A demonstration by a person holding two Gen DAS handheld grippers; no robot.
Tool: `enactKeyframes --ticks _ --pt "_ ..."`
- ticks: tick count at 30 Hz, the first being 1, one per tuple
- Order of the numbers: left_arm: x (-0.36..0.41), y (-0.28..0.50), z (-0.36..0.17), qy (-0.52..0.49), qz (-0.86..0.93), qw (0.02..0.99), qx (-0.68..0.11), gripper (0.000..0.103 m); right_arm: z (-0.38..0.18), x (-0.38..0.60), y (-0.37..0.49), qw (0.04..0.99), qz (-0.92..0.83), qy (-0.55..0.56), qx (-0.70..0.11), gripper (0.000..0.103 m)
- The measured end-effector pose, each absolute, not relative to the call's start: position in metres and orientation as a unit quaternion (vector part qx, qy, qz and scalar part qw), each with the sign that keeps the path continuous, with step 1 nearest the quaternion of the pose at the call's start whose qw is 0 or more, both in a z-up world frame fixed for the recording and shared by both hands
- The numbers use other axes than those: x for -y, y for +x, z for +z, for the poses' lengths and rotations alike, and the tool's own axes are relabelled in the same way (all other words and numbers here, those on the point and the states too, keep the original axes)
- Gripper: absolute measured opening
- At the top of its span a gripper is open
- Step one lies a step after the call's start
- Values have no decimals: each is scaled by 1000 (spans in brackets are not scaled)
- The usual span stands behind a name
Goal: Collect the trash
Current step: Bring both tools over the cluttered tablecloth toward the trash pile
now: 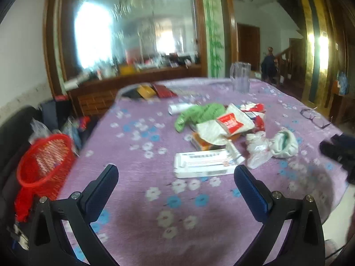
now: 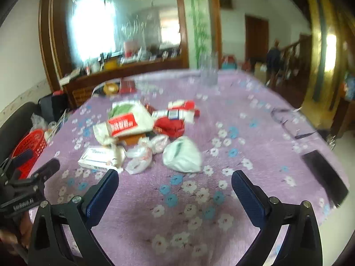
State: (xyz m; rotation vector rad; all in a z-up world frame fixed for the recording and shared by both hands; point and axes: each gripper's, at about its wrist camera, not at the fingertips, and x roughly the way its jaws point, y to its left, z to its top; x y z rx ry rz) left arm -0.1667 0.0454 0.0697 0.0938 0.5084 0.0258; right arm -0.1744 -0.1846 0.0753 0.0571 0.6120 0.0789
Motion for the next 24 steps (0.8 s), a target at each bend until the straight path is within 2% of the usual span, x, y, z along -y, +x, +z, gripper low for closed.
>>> enactKeyframes --ticks 6,9,12,24 --pt "-56 -202 63 35 26 974 -221 103 76 175 -218 969 12 24 -244 101" --pt "-51 -210 61 50 22 975 -216 103 68 168 -227 968 6 6 -249 100" --pt "-46 -219 63 55 25 978 -202 103 62 166 -228 964 5 -2 -265 94" --pt "-44 -218 58 61 24 975 -213 103 58 167 -222 961 -4 -5 -278 94"
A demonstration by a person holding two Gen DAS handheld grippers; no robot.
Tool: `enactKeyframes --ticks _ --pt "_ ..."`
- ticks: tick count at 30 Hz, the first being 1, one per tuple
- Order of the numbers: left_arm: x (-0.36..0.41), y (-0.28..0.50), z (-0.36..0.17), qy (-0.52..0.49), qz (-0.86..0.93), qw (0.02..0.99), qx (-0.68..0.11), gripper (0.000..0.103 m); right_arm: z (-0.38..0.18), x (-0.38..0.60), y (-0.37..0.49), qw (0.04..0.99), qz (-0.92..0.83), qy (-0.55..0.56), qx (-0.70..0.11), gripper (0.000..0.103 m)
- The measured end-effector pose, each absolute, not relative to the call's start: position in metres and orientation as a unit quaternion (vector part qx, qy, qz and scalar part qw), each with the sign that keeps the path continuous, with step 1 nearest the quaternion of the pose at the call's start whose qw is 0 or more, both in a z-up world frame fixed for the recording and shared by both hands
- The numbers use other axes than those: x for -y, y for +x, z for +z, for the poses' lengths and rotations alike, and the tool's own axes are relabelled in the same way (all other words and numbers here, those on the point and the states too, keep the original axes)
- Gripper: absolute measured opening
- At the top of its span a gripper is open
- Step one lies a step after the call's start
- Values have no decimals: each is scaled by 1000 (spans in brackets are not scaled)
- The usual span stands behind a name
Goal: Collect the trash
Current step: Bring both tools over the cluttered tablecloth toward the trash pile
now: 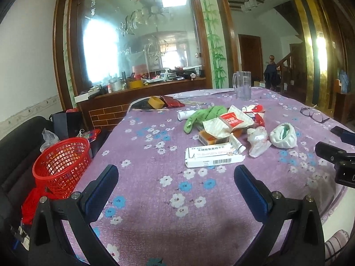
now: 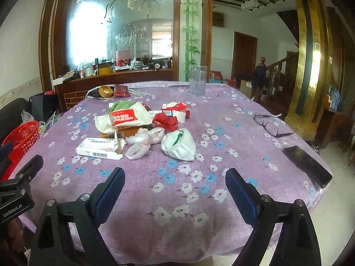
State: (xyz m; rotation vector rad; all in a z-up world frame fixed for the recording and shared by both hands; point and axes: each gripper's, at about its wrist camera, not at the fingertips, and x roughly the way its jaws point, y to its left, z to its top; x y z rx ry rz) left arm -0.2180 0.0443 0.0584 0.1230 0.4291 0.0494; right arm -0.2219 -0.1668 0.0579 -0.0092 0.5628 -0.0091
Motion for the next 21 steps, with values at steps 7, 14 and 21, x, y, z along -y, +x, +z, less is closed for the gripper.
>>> enactKeyframes --ticks 7,14,21 --pt "-43 -214 55 62 23 973 -221 103 54 166 -215 958 -2 -9 -285 94" --pt "-43 -211 53 63 20 972 -226 103 54 163 -214 959 0 -15 -285 94" --pt "-42 -208 50 65 17 971 -231 103 54 162 -212 958 0 -17 -287 94"
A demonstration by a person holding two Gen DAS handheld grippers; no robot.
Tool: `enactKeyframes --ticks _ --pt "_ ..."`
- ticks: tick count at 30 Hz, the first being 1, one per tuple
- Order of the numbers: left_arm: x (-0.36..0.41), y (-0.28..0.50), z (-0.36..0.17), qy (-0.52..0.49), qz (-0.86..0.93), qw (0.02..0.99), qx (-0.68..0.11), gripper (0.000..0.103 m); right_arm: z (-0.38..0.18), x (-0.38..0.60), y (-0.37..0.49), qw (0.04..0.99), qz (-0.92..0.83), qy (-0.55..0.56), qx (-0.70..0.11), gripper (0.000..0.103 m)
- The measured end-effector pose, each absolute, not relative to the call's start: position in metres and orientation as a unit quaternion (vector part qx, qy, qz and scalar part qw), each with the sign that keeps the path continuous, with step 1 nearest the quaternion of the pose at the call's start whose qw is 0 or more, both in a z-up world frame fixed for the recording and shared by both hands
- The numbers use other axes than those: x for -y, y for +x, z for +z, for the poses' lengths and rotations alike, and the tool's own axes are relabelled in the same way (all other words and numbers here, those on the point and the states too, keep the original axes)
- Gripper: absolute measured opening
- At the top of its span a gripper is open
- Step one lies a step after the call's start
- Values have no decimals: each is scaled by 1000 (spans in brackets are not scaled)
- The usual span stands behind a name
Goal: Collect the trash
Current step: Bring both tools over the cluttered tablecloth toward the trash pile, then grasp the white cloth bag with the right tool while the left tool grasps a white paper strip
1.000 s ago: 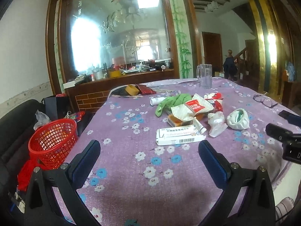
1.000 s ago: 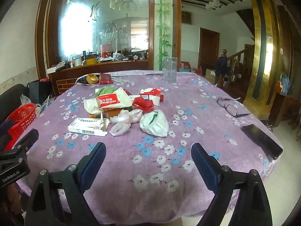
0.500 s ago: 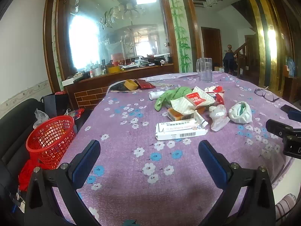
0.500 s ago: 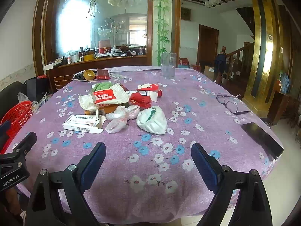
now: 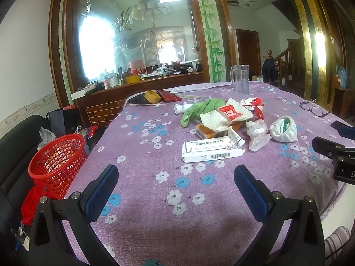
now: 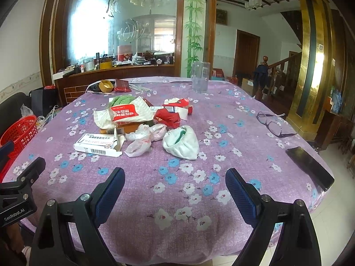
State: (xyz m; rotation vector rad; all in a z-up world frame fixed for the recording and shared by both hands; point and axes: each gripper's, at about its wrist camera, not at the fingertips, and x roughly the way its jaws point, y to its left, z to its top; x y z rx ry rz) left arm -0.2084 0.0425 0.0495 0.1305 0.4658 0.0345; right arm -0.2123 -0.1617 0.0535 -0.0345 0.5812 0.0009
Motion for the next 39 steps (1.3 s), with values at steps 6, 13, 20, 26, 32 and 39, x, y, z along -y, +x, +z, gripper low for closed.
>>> enactKeyframes --ticks 6,13,20,26,32,39 --pt "-43 -206 47 65 16 969 -237 103 53 161 -211 957 2 -16 -289 94" --pt "-43 -200 44 65 8 966 -250 103 51 161 -207 956 2 -14 -292 94" --pt "-49 -160 46 53 -56 943 -324 103 50 172 -189 946 38 6 -321 92" --pt "-55 -109 47 43 -95 925 -366 103 47 190 -159 931 67 45 -356 77" --pt "-53 -65 39 41 -131 906 -401 95 43 202 -121 920 73 60 -380 76" --pt "-27 -74 47 45 -164 903 -395 95 33 201 -83 912 76 47 -399 76"
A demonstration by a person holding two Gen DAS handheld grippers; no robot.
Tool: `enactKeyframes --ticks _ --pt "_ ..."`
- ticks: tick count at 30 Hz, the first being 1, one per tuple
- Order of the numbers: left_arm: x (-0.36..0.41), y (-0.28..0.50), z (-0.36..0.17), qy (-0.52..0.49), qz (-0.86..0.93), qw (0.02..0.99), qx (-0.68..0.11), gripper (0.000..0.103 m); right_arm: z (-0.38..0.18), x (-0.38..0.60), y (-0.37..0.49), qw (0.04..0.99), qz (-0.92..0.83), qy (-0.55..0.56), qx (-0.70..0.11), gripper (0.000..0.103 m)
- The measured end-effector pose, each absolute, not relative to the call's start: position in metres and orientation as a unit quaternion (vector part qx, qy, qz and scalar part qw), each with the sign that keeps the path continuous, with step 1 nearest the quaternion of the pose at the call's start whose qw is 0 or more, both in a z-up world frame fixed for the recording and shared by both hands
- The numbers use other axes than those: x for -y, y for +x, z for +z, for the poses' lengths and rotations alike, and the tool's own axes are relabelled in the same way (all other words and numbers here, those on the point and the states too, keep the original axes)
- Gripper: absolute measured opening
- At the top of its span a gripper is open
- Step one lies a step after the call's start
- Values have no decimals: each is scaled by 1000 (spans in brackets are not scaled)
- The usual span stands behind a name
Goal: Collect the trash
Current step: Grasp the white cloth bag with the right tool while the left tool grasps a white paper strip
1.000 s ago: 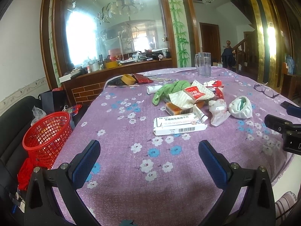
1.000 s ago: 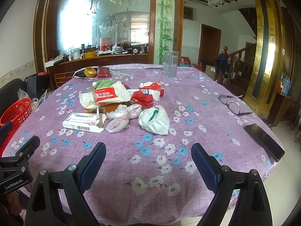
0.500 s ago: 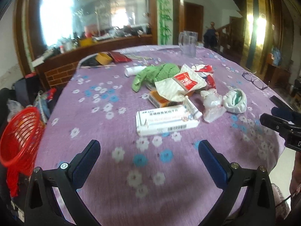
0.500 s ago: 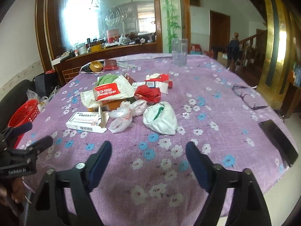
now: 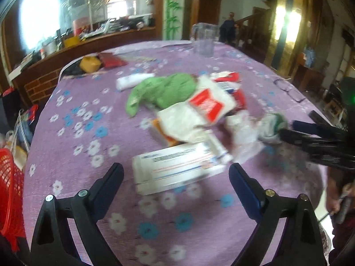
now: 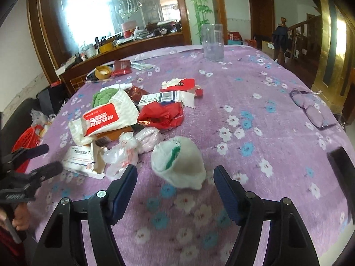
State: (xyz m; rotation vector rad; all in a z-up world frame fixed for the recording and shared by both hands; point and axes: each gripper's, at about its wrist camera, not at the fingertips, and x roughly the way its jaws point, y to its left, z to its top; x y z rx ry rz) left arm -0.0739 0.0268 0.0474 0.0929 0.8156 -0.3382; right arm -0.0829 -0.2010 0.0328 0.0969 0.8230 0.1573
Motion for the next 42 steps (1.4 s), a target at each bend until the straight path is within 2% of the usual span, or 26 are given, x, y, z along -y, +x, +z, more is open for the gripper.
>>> enactKeyframes --ticks 3,5,6,7,10,11,13,17,19,24,30,42 --pt "-12 -73 49 35 -170 901 -398 95 25 193 -68 910 77 29 -406 75" --pt "-3 -70 50 26 -177 898 -402 95 19 190 -59 906 73 19 -417 64" --pt "2 -69 50 25 -175 898 -403 94 17 190 -55 905 67 15 -421 54" --pt "7 -67 50 26 -172 898 -405 90 15 192 -53 906 63 16 -419 45" --pt "21 -57 43 32 -153 894 -421 76 15 203 -56 905 76 36 -417 32" --pt "24 -53 40 32 -147 891 -429 73 17 207 -60 907 75 42 -413 31" --pt "29 -47 34 30 -141 886 -441 57 20 215 -69 911 72 49 -403 30" --pt "36 -35 23 26 -132 877 -461 40 26 231 -86 915 77 77 -389 30" --pt "37 -32 20 26 -127 878 -460 27 28 237 -93 916 79 83 -384 30" --pt "32 -33 23 14 -133 880 -456 14 31 241 -104 919 85 89 -374 30" --pt "11 -51 25 -1 -142 883 -448 8 36 239 -115 921 100 93 -365 30" --pt "-13 -106 58 30 -132 919 -372 6 58 201 -131 926 136 69 -345 30"
